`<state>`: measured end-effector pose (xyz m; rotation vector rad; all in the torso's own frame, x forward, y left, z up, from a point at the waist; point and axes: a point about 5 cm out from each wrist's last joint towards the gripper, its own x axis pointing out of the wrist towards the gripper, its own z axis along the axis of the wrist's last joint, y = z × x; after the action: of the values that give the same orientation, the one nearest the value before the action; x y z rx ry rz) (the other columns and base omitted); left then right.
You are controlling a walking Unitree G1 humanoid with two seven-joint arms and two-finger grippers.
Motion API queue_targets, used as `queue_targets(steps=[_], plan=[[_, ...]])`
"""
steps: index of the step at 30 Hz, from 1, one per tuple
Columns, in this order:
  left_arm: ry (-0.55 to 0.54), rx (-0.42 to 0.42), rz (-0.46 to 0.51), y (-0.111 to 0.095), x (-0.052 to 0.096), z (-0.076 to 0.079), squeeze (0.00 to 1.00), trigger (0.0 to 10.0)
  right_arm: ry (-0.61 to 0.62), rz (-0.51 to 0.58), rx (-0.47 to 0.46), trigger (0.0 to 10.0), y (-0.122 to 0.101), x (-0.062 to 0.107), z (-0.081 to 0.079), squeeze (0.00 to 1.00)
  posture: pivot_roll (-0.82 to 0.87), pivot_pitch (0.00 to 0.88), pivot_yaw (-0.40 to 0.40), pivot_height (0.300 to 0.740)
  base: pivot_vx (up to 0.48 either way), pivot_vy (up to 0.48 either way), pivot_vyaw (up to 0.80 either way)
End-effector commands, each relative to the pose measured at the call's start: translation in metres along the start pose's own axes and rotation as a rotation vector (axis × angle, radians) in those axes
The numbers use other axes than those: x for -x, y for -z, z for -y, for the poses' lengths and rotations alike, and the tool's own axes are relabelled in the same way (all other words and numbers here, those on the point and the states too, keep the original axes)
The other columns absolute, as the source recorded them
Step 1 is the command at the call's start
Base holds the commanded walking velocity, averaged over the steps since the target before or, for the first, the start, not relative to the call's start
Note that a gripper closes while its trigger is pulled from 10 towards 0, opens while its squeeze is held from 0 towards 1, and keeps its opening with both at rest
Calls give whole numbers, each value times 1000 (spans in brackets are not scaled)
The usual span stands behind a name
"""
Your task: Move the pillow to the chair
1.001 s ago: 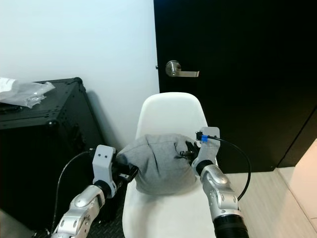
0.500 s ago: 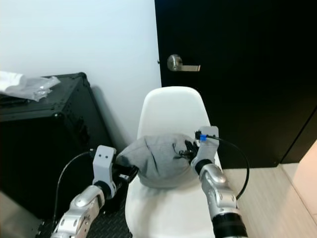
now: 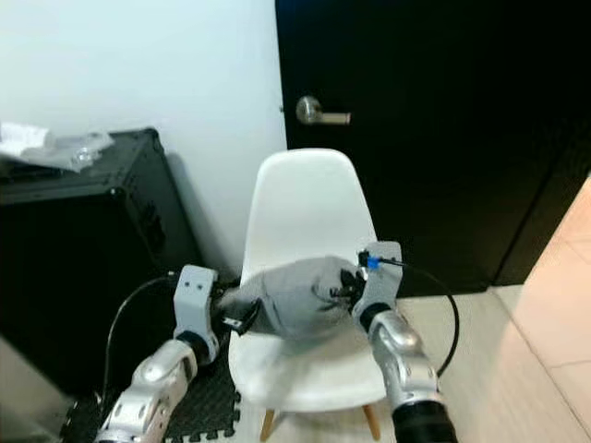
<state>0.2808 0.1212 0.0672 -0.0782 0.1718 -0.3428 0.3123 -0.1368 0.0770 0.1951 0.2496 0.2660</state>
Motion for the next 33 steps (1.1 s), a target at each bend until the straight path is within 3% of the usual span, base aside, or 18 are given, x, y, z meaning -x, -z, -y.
queue_targets(steps=[1,13,22,33], plan=[[-13,-22,1,-1,1,-3,0,10000,-25,29,27,10000,-8,-3,-5,0,31,19,49,740,0,0,0],[-88,-74,42,-10,-1,-15,0,10000,28,-30,105,10000,-4,-7,-2,0,31,28,43,740,0,0,0],[-154,-122,76,-19,-1,-30,0,10000,91,-54,120,10000,0,-9,4,0,33,29,42,690,0,0,0],[-165,-164,97,-25,3,-35,0,10000,292,-135,209,10000,9,-10,23,0,51,51,59,625,0,0,0]])
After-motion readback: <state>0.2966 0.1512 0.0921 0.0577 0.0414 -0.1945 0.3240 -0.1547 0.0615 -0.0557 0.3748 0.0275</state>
